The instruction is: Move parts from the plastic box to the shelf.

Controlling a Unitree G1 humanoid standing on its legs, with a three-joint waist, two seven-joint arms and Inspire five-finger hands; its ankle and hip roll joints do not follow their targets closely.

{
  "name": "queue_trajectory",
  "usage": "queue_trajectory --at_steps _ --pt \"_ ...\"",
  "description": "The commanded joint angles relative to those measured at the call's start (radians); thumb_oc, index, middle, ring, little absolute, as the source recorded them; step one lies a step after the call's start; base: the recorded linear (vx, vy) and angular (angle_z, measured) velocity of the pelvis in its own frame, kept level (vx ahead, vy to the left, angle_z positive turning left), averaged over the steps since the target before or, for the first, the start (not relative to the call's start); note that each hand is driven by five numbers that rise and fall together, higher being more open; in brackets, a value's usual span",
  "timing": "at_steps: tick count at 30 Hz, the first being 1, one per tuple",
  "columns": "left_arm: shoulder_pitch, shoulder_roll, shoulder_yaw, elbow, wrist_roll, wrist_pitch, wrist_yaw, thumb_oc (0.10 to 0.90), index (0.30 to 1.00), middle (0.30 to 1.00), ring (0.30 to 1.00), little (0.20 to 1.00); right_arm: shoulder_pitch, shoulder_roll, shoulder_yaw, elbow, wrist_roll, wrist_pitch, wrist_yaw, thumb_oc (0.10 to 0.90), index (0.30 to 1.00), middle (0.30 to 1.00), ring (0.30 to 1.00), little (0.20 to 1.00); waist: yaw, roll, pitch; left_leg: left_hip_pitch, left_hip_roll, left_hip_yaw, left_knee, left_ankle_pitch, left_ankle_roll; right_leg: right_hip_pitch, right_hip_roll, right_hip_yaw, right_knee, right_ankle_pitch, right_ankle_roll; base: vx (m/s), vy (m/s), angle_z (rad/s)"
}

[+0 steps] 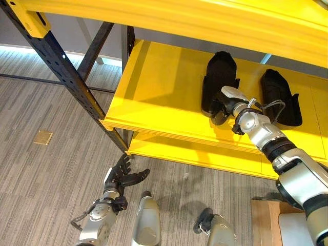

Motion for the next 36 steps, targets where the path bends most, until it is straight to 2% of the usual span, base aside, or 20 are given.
queue_trajectory --at_steps 1,26,36 --pt "-0.020 0.058 0.014 -0.112 -0.015 -0.095 -0.003 0.900 1.000 1.000 1.000 1.000 -0.157 -0.012 -0.016 0.034 0.018 -0.031 -0.072 0.900 1.000 1.000 1.000 1.000 -0.004 -0.014 -0.052 0.036 -0.006 -0.001 -0.021 -0.007 0.047 0.023 0.021 0.101 0.034 0.045 0.025 0.00 0.000 0.00" --pt "-0.015 0.054 0.030 -0.103 -0.012 -0.094 0.000 0.900 1.000 1.000 1.000 1.000 -0.114 -0.011 -0.009 -0.033 0.002 -0.035 -0.043 0.900 1.000 1.000 1.000 1.000 -0.011 -0.034 -0.047 0.045 0.000 0.006 -0.033 -0.003 0.046 0.027 0.030 0.108 0.019 0.058 0.026 0.00 0.000 0.00" --pt "-0.014 0.045 0.056 -0.095 -0.001 -0.089 0.006 0.900 1.000 1.000 1.000 1.000 -0.050 -0.039 0.002 -0.154 -0.022 -0.044 0.000 0.900 1.000 1.000 1.000 1.000 -0.031 -0.049 -0.041 0.053 0.008 0.014 -0.038 -0.003 0.042 0.027 0.035 0.113 0.010 0.063 0.028 -0.01 -0.005 -0.01"
